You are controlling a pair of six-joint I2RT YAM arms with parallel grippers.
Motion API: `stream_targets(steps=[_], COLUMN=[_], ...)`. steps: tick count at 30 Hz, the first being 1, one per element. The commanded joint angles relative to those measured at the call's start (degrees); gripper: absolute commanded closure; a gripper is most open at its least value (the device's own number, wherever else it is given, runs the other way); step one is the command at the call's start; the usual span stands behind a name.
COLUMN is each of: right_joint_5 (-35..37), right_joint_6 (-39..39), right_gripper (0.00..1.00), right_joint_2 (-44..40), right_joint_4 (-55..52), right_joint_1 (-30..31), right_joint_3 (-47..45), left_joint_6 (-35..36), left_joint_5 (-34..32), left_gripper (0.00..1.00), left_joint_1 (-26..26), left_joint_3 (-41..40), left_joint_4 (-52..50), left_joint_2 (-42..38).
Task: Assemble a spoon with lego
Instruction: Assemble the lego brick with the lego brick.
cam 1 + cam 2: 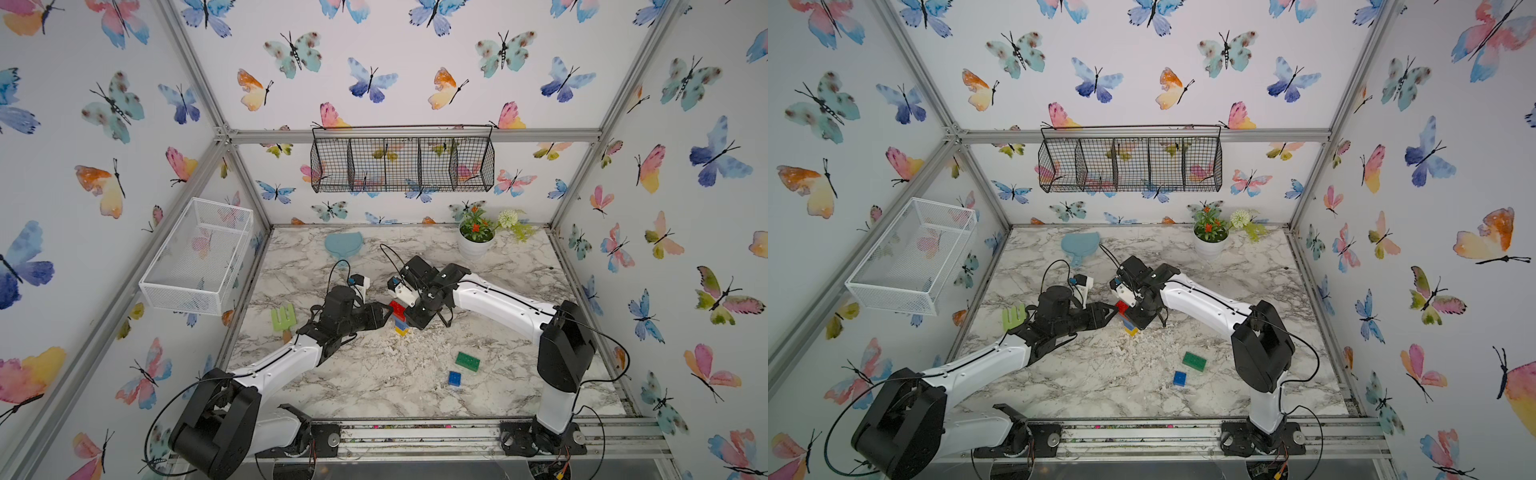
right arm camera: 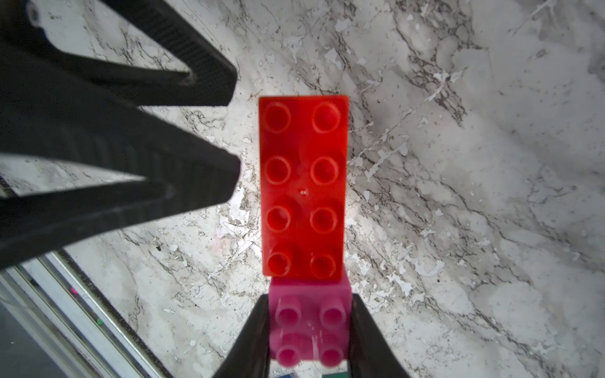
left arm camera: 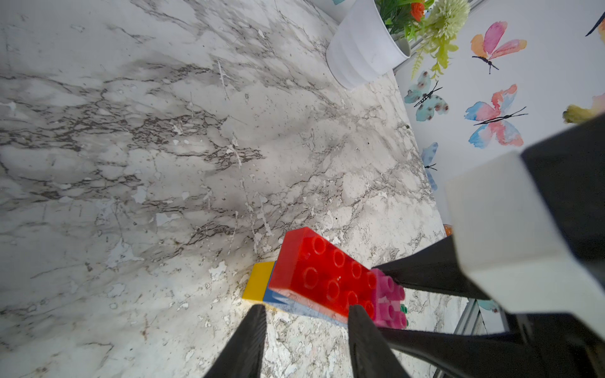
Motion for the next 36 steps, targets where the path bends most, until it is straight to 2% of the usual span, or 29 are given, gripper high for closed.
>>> stream_targets(steps=[1,17,36], right_joint_5=[3.42,7.72,10.89], right_joint_6=[1.59,6.15,5.47], right_gripper=[0.99,0.99,0.99], right_joint_2=[4.73,11.08,13.68], right_joint_4=[-4.72,-13.18,-15.12], right_joint_1=[0.74,3.1,4.61], right_joint_3=[0.33,9.39,15.4], left_joint_6=[0.49,0.14,0.05], left_joint_5=[1.75,1.96,2.33], left_gripper=[0.56,0.56,0.56], left_joint_1=[0.02,0.01,0.01], left_joint_3=[-0.89,-2.03,-2.5], left_joint_4=[1.04,1.62,2.15], left_joint_2=[-0.19,-1.41,-1.32])
